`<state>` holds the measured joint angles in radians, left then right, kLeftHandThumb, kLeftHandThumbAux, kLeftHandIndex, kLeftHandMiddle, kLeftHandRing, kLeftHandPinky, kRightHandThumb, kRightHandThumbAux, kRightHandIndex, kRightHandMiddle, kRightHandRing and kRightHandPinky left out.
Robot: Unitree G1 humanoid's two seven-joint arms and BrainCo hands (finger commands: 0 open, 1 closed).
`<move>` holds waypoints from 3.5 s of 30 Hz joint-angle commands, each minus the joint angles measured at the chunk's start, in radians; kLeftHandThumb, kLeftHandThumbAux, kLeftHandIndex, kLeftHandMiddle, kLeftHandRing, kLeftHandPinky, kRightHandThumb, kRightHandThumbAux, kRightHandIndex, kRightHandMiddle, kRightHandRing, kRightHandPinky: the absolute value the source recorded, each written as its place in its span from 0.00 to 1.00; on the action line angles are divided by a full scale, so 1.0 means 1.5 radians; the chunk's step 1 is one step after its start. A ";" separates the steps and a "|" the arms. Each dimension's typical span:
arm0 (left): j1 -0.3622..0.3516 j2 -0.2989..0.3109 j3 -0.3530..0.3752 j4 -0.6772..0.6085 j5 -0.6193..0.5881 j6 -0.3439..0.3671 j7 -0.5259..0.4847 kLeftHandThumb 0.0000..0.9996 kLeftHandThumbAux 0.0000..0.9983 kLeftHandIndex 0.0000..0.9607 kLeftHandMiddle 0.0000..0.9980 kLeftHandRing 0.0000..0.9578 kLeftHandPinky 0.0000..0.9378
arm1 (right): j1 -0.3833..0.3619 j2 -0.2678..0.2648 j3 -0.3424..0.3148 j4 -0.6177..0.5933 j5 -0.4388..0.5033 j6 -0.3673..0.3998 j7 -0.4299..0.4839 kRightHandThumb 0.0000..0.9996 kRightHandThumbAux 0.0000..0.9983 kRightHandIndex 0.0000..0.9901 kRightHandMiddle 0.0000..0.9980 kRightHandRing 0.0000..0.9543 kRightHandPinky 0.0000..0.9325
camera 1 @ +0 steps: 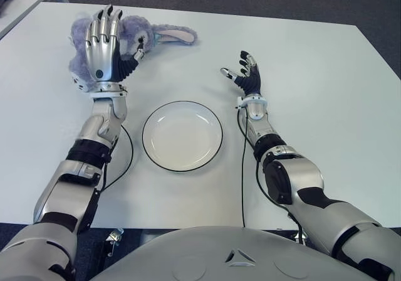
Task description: Put the doll into the plate.
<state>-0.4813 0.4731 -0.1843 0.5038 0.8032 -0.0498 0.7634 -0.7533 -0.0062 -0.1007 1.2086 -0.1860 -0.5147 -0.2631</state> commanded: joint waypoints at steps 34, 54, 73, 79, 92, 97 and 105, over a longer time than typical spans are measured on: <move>-0.121 0.046 -0.058 0.145 0.023 0.012 -0.055 0.34 0.39 0.00 0.03 0.03 0.00 | 0.145 0.023 0.003 0.098 -0.002 0.083 0.000 0.05 0.77 0.13 0.12 0.10 0.10; -0.154 0.058 -0.082 0.177 0.025 0.013 -0.078 0.36 0.41 0.00 0.03 0.01 0.00 | 0.144 0.024 -0.002 0.099 0.004 0.082 0.006 0.04 0.76 0.12 0.12 0.12 0.12; -0.176 0.059 -0.095 0.208 0.022 0.011 -0.075 0.34 0.41 0.00 0.04 0.02 0.00 | 0.143 0.025 -0.006 0.099 0.007 0.082 0.010 0.04 0.77 0.12 0.12 0.11 0.12; -0.182 0.060 -0.097 0.217 0.022 0.008 -0.072 0.34 0.41 0.00 0.04 0.02 0.00 | 0.143 0.024 -0.005 0.099 0.006 0.082 0.007 0.04 0.77 0.12 0.13 0.12 0.13; -0.189 0.062 -0.103 0.222 0.018 0.011 -0.084 0.33 0.42 0.00 0.05 0.03 0.00 | 0.144 0.024 -0.005 0.099 0.006 0.080 0.007 0.03 0.77 0.12 0.13 0.12 0.13; -0.190 0.063 -0.105 0.223 0.017 0.010 -0.088 0.34 0.42 0.00 0.06 0.03 0.00 | 0.143 0.024 -0.006 0.099 0.007 0.082 0.008 0.03 0.76 0.11 0.12 0.11 0.12; -0.196 0.065 -0.110 0.231 0.017 0.004 -0.090 0.34 0.42 0.00 0.06 0.03 0.00 | 0.143 0.024 -0.006 0.099 0.007 0.082 0.011 0.03 0.76 0.12 0.12 0.11 0.12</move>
<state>-0.7637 0.5573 -0.3307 0.8225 0.8265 -0.0386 0.6764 -0.7538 -0.0046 -0.1009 1.2086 -0.1867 -0.5147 -0.2659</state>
